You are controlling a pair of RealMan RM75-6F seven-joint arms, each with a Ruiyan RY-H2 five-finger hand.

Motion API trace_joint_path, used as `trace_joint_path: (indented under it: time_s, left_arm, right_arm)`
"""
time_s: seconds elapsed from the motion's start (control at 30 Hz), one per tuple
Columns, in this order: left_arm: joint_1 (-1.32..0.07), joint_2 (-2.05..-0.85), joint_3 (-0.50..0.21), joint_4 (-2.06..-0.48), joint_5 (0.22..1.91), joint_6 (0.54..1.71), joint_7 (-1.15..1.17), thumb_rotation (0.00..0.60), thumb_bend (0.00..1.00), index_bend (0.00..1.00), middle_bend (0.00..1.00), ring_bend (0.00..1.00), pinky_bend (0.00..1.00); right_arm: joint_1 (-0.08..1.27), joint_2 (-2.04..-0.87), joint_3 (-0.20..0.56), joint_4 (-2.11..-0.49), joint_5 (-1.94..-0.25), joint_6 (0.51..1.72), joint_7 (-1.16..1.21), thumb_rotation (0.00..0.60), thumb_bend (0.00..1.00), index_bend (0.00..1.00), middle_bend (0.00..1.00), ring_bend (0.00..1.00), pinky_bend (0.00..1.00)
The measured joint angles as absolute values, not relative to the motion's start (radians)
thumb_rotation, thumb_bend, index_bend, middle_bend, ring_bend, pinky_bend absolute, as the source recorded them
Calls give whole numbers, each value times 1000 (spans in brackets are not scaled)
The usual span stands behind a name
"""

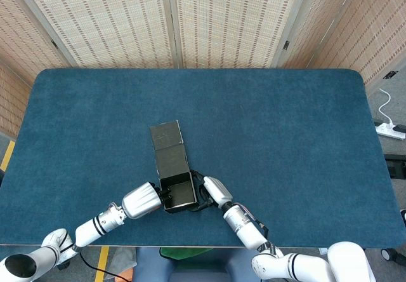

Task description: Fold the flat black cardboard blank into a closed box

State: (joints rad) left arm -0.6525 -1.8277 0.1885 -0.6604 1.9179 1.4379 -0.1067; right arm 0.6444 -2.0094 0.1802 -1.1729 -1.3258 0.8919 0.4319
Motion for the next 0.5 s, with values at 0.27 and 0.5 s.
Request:
trace_joint_path:
  time_s: [0.27, 0.5]
  left_arm:
    - [-648, -1822, 181, -670, 1911, 1484, -133, 600, 321, 550, 506, 837, 889]
    - [-641, -1784, 161, -739, 1892, 1523, -145, 600, 319, 369, 361, 826, 897]
  right_arm:
    - [639, -2010, 179, -1174, -1343, 913, 432, 600, 194, 354, 491, 766, 1000]
    - [647, -2018, 203, -1169, -1341, 924, 428, 600, 195, 353, 478, 766, 1000]
